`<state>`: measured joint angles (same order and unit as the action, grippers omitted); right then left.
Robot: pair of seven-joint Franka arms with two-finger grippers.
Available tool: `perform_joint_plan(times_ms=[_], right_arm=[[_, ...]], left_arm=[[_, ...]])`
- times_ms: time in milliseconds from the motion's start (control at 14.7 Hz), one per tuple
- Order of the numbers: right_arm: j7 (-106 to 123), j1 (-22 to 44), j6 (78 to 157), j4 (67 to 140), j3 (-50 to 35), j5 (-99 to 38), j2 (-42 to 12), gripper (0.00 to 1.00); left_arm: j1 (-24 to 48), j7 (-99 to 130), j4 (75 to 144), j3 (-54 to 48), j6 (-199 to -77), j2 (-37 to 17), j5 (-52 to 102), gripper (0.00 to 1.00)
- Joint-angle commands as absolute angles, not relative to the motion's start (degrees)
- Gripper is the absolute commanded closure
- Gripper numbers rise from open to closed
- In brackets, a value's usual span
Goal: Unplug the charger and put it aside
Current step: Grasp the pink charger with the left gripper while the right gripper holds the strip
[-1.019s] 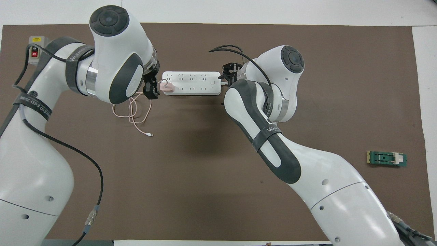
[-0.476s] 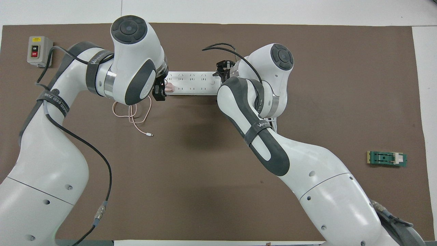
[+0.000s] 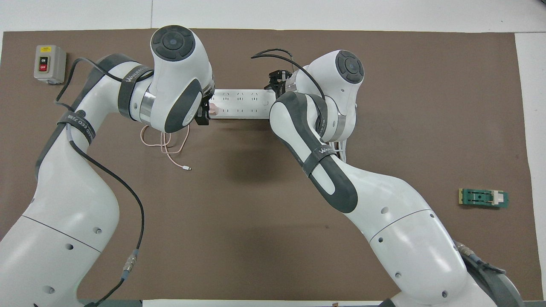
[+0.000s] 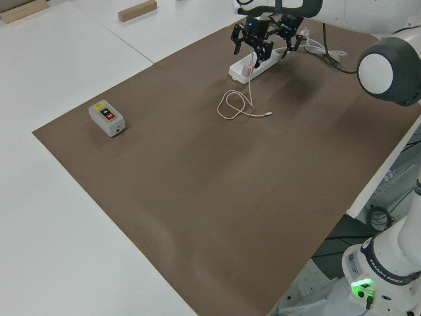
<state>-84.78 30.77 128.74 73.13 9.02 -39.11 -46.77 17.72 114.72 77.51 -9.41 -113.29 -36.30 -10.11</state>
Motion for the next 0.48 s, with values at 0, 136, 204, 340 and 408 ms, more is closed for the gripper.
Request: perform_joint_plan(times_ms=[0,136,204,340,408], right_arm=[[-85.78,30.23,128.85,70.05,8.79,-39.73,-49.30,0.00],[-85.87,30.23,128.59,68.21,8.79,-39.73,-50.53,0.00],[-85.87,30.15,128.32,67.77,8.79,-39.73,-50.71,0.00],[-85.78,29.80,128.15,67.59,8.79,-39.81,-50.71,0.00],[-85.78,29.79,128.14,67.59,8.79,-39.81,-50.80,0.00]], left_arm=[[18.63,116.10,77.95,-8.70,-114.34,-36.74,-11.60,0.00],[18.63,117.85,79.36,-8.61,-116.27,-36.30,-11.78,0.00],[18.63,118.82,79.45,-8.18,-116.54,-36.21,-12.39,0.00],[18.72,118.92,80.59,-8.00,-116.63,-35.78,-12.39,0.00],[18.72,118.92,81.38,-8.00,-116.80,-35.16,-12.39,0.00]])
